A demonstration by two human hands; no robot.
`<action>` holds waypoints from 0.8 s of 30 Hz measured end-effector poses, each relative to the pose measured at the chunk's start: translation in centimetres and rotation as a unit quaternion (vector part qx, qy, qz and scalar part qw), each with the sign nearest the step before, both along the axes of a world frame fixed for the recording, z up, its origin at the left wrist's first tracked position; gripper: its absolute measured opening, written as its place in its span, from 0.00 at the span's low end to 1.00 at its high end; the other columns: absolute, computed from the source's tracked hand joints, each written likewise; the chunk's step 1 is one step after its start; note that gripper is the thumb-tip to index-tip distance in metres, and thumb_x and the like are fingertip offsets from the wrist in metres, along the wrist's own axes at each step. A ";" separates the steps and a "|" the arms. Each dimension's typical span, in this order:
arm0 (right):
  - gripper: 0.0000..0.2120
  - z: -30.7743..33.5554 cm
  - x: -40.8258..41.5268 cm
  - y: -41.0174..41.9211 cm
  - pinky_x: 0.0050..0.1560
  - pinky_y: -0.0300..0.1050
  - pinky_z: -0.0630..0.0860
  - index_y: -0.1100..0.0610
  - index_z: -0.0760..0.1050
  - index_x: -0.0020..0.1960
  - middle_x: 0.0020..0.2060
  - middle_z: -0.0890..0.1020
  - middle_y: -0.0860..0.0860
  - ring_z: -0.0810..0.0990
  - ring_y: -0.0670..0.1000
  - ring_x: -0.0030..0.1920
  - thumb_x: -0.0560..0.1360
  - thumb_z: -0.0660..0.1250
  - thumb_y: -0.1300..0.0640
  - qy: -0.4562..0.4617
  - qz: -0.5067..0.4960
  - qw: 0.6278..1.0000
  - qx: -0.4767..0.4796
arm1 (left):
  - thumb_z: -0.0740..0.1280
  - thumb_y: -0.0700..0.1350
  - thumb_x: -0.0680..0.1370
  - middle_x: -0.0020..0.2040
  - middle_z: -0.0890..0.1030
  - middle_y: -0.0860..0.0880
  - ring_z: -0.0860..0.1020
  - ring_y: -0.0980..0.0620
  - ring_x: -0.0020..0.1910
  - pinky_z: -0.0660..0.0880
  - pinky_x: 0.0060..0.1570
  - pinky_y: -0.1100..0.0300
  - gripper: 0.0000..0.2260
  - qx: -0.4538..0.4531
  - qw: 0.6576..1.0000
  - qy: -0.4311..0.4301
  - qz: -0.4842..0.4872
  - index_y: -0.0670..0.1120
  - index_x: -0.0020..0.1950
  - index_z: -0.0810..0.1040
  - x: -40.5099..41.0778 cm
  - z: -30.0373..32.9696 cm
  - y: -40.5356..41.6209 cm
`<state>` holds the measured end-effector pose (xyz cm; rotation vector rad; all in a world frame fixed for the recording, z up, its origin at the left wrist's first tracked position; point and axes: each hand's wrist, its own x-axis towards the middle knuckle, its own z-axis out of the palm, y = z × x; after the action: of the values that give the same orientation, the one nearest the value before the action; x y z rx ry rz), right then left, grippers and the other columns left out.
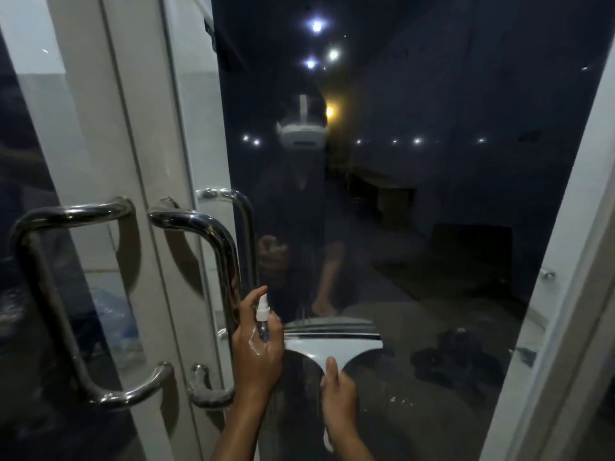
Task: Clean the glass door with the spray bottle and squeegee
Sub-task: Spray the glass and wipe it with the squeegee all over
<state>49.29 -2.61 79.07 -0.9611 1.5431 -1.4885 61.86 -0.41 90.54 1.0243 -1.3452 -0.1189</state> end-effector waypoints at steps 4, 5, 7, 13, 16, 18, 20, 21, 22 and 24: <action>0.22 7.3 0.6 -0.7 0.30 0.39 0.67 0.55 0.67 0.31 0.23 0.69 0.46 0.67 0.43 0.26 0.83 0.60 0.50 0.000 0.007 0.990 -0.138 | 0.59 0.54 0.80 0.42 0.78 0.57 0.78 0.53 0.34 0.72 0.32 0.64 0.17 0.015 1.000 0.004 -0.013 0.68 0.68 0.66 0.5 -0.7 0.3; 0.22 9.8 0.9 -1.3 0.29 0.36 0.66 0.56 0.68 0.31 0.23 0.69 0.46 0.67 0.41 0.24 0.84 0.59 0.51 0.002 0.005 0.985 -0.170 | 0.60 0.54 0.80 0.41 0.78 0.55 0.78 0.55 0.33 0.71 0.32 0.67 0.17 0.017 1.000 0.005 -0.014 0.68 0.68 0.66 0.7 -0.9 0.4; 0.23 14.6 1.4 -2.8 0.27 0.32 0.66 0.56 0.69 0.32 0.22 0.70 0.45 0.68 0.40 0.23 0.84 0.59 0.50 0.005 -0.009 0.977 -0.212 | 0.61 0.50 0.80 0.38 0.77 0.54 0.77 0.57 0.31 0.68 0.32 0.71 0.18 0.018 1.000 0.004 -0.016 0.67 0.67 0.66 1.0 -1.2 0.7; 0.25 16.9 2.0 -5.1 0.30 0.38 0.67 0.57 0.69 0.33 0.26 0.73 0.48 0.70 0.42 0.25 0.83 0.59 0.44 -0.017 -0.070 0.979 -0.189 | 0.62 0.45 0.82 0.41 0.77 0.47 0.76 0.62 0.35 0.70 0.36 0.73 0.18 0.025 1.000 -0.007 -0.013 0.64 0.68 0.67 1.8 -1.5 0.7; 0.24 10.7 1.6 -4.1 0.30 0.39 0.68 0.60 0.72 0.35 0.28 0.74 0.50 0.70 0.46 0.28 0.83 0.59 0.45 -0.038 -0.076 0.989 -0.122 | 0.62 0.46 0.82 0.42 0.77 0.48 0.76 0.62 0.34 0.69 0.36 0.74 0.20 0.016 1.000 -0.013 -0.022 0.68 0.68 0.66 2.0 -1.1 0.8; 0.24 6.4 0.9 -3.1 0.32 0.43 0.68 0.59 0.71 0.33 0.27 0.74 0.51 0.71 0.48 0.29 0.83 0.59 0.45 -0.022 -0.064 0.996 -0.063 | 0.61 0.48 0.81 0.45 0.78 0.46 0.76 0.61 0.36 0.70 0.38 0.72 0.20 0.018 0.999 -0.012 -0.024 0.70 0.67 0.65 2.1 -0.9 0.9; 0.25 2.5 0.0 -1.8 0.37 0.46 0.72 0.58 0.72 0.32 0.28 0.77 0.52 0.76 0.53 0.32 0.83 0.59 0.45 0.018 -0.060 0.998 0.000 | 0.61 0.48 0.80 0.45 0.79 0.49 0.77 0.59 0.37 0.70 0.38 0.72 0.20 0.021 0.999 -0.009 -0.025 0.71 0.67 0.65 1.9 -0.9 1.1; 0.26 0.8 -0.4 -1.4 0.41 0.48 0.74 0.59 0.73 0.32 0.29 0.78 0.54 0.78 0.56 0.34 0.83 0.59 0.44 0.028 -0.055 0.998 0.025 | 0.62 0.48 0.80 0.45 0.79 0.54 0.78 0.58 0.37 0.71 0.38 0.71 0.20 0.021 0.999 -0.009 -0.026 0.71 0.66 0.65 1.8 -0.9 1.1; 0.26 -0.6 -0.9 -0.7 0.44 0.51 0.75 0.59 0.74 0.32 0.30 0.79 0.55 0.79 0.59 0.36 0.83 0.59 0.44 0.033 -0.048 0.997 0.047 | 0.62 0.48 0.80 0.44 0.79 0.57 0.78 0.58 0.38 0.71 0.38 0.70 0.20 0.023 0.999 -0.010 -0.030 0.70 0.66 0.65 1.6 -0.9 1.4; 0.27 -2.4 -1.7 0.2 0.46 0.52 0.77 0.61 0.75 0.34 0.31 0.81 0.57 0.81 0.61 0.37 0.83 0.59 0.44 0.044 -0.034 0.995 0.079 | 0.62 0.46 0.81 0.45 0.78 0.62 0.79 0.57 0.40 0.73 0.38 0.69 0.20 0.023 0.999 -0.011 -0.039 0.68 0.67 0.66 1.2 -1.0 1.7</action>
<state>47.63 -2.43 76.66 -0.9006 1.7439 -1.3622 63.10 1.32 89.52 1.0144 -1.4080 -0.1986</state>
